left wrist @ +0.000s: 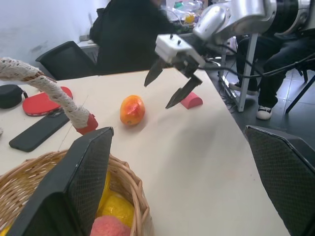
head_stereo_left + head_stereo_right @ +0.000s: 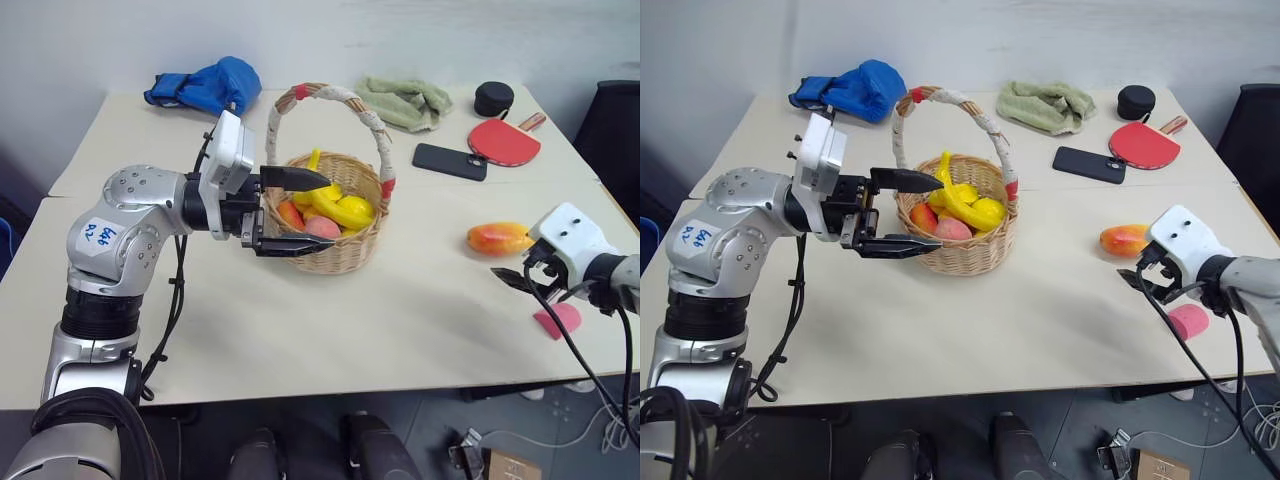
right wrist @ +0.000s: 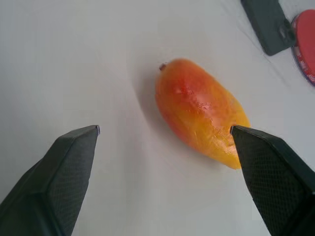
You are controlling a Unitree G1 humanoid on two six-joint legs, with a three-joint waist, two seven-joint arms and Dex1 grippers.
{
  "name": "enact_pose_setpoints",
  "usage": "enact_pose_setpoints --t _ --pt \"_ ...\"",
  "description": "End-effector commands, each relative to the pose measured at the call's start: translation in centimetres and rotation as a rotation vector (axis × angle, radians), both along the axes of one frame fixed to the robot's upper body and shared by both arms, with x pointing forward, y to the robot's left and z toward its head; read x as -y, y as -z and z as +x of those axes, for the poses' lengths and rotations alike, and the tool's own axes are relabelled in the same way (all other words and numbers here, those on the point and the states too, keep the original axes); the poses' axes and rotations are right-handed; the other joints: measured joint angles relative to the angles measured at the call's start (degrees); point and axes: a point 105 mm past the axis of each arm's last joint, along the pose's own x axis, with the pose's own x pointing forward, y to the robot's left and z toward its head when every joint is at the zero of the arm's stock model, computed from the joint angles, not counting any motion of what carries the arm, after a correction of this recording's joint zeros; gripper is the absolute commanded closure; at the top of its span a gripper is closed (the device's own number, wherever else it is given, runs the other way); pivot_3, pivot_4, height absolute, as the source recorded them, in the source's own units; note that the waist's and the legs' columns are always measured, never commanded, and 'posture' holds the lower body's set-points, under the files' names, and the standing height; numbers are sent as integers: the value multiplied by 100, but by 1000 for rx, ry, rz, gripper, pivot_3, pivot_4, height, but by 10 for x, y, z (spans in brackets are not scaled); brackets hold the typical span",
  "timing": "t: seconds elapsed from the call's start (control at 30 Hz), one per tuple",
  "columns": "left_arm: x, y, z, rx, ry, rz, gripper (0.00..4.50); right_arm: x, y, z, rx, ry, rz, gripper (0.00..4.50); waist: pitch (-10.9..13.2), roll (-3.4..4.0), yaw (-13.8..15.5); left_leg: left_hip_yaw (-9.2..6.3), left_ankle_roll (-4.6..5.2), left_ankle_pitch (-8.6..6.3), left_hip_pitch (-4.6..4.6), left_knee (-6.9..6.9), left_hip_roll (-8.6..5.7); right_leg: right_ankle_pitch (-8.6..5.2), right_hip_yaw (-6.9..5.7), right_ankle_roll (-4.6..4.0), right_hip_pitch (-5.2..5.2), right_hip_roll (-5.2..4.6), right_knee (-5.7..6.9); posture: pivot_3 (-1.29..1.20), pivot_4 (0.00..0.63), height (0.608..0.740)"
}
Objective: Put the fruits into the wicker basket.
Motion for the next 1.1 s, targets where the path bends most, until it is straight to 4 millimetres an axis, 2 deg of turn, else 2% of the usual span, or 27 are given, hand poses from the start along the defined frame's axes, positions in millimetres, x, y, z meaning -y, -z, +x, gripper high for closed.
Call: enact_pose_setpoints --t 0.03,0.2,0.43,0.53,0.63,0.73,0.8,0.83,0.87,0.93,1.03,1.1 --pt "2 -9 -7 55 11 -3 0 11 3 19 41 -75 -231 67 8 14 3 2 -1 0 3 0 2 -1 1 -1 -2 -1 6 0 150 740" --pt "-3 -8 -10 56 -22 -2 0 13 11 46 35 -112 -265 67 12 21 -9 8 -4 1 7 4 5 -2 1 -3 -1 0 12 0 150 740" --pt "-9 -7 -12 53 -59 2 0 18 23 65 -1 -122 -289 67 19 31 -5 10 -5 2 13 7 8 -2 1 -4 2 -3 17 0 150 740" --pt "-10 -8 -12 55 -66 1 0 22 24 68 6 -111 -292 630 19 31 -2 9 -5 2 14 10 5 -2 1 -4 6 -4 16 0 150 740" --pt "-11 -9 -11 59 -74 -1 0 25 23 68 15 -105 -278 1498 19 31 -4 9 -5 2 16 12 5 -2 1 -3 8 -5 19 0 150 740" --pt "-12 -10 -10 62 -79 -2 0 25 15 67 42 -103 -240 1570 19 31 -3 9 -5 2 18 12 4 -2 1 -4 9 -5 22 0 150 740" --pt "-13 -11 -10 61 -82 -3 0 7 1 64 61 -158 -97 1570 19 32 5 9 -5 2 18 10 3 -2 1 -3 9 -4 22 0 150 740" --pt "-16 -13 -10 53 -90 -7 0 -14 -12 58 55 -210 56 1570 19 32 4 9 -5 1 18 11 4 -2 1 -3 9 -4 23 0 150 740" --pt "-20 -14 -9 45 -101 -8 0 -39 -24 46 20 -286 201 1570 21 36 8 9 -5 1 18 11 6 -2 1 -3 8 -4 24 0 150 740" --pt "-30 -15 -6 33 -130 -5 0 -82 -36 10 -118 -454 371 1570 32 52 -13 4 -12 -2 18 13 17 -1 3 -3 5 -5 35 0 150 740" --pt "-44 -15 -1 25 -171 11 0 -128 -41 -39 -272 -647 445 1570 34 56 -9 -17 -38 -7 32 12 33 -2 -8 -4 1 7 72 0 150 740" --pt "-51 -16 2 29 -199 17 0 -156 -50 -52 -276 -725 497 1570 33 55 10 -32 -50 -6 32 13 42 -8 -20 -16 4 16 72 0 150 740"
